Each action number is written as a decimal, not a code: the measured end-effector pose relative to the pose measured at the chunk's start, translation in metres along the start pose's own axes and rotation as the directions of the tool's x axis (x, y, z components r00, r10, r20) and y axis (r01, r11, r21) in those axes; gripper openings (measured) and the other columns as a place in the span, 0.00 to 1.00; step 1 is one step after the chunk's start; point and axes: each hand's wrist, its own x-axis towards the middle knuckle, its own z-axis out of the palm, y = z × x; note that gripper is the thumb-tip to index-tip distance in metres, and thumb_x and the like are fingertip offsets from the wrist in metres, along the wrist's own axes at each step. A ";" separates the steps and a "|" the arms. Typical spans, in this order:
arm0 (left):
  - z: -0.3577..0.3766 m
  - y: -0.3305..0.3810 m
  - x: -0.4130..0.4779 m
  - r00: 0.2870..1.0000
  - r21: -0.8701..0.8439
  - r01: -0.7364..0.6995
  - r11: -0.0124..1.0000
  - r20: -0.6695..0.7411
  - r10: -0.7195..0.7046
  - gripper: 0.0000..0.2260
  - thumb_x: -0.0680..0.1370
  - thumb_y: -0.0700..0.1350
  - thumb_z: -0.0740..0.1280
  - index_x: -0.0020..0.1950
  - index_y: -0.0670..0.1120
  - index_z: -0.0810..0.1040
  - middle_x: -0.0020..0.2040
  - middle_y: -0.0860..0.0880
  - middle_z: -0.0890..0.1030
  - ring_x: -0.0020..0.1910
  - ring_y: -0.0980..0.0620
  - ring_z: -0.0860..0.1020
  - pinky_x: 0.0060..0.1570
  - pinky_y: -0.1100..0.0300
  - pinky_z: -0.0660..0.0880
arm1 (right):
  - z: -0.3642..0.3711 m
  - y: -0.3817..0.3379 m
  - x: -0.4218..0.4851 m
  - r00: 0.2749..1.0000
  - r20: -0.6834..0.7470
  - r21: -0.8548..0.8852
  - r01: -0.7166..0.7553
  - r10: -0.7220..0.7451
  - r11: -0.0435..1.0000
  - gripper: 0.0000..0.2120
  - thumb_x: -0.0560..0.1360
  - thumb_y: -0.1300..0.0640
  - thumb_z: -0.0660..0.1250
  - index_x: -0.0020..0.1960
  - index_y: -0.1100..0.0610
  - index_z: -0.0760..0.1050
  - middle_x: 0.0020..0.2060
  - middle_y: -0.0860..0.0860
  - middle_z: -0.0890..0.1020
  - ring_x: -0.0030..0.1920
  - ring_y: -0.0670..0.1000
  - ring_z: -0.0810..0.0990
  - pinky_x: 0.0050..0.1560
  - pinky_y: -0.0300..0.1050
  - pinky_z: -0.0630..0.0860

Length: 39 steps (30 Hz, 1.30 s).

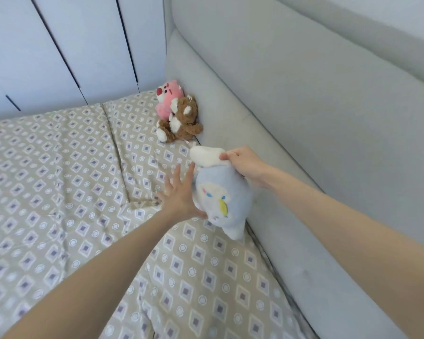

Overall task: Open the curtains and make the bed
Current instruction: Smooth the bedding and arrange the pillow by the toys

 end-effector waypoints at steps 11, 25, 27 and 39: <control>0.040 0.026 -0.052 0.965 -0.188 0.036 0.982 0.263 0.015 0.30 0.58 0.57 0.76 0.58 0.54 0.75 0.53 0.56 0.76 0.49 0.55 0.78 0.41 0.62 0.75 | -0.019 0.004 -0.075 0.993 0.098 -0.158 0.080 -0.065 0.984 0.16 0.81 0.62 0.54 0.57 0.60 0.80 0.51 0.48 0.77 0.42 0.44 0.73 0.33 0.23 0.65; 0.031 0.037 -0.062 0.937 -0.614 0.237 0.752 0.348 -0.011 0.31 0.69 0.34 0.70 0.69 0.51 0.66 0.72 0.45 0.65 0.57 0.45 0.76 0.58 0.49 0.76 | -0.033 0.074 -0.106 0.999 -0.015 -0.561 0.024 -0.039 0.827 0.35 0.62 0.54 0.72 0.63 0.49 0.58 0.52 0.53 0.65 0.51 0.59 0.69 0.44 0.47 0.69; 0.038 0.038 -0.057 0.937 -0.572 0.250 0.781 0.347 -0.046 0.28 0.75 0.33 0.65 0.72 0.49 0.65 0.74 0.46 0.63 0.57 0.46 0.74 0.59 0.51 0.73 | -0.028 0.087 -0.101 0.995 -0.089 -0.627 -0.020 -0.046 0.779 0.30 0.64 0.52 0.71 0.61 0.50 0.59 0.53 0.53 0.67 0.51 0.59 0.68 0.44 0.49 0.71; 0.068 -0.001 -0.010 0.901 -0.508 0.433 0.745 0.265 -0.343 0.21 0.78 0.40 0.59 0.72 0.49 0.65 0.72 0.47 0.67 0.67 0.45 0.70 0.67 0.47 0.68 | 0.021 0.123 0.007 0.969 -0.204 -0.661 -0.032 -0.139 0.750 0.28 0.72 0.45 0.66 0.67 0.52 0.61 0.61 0.53 0.67 0.58 0.59 0.67 0.50 0.52 0.70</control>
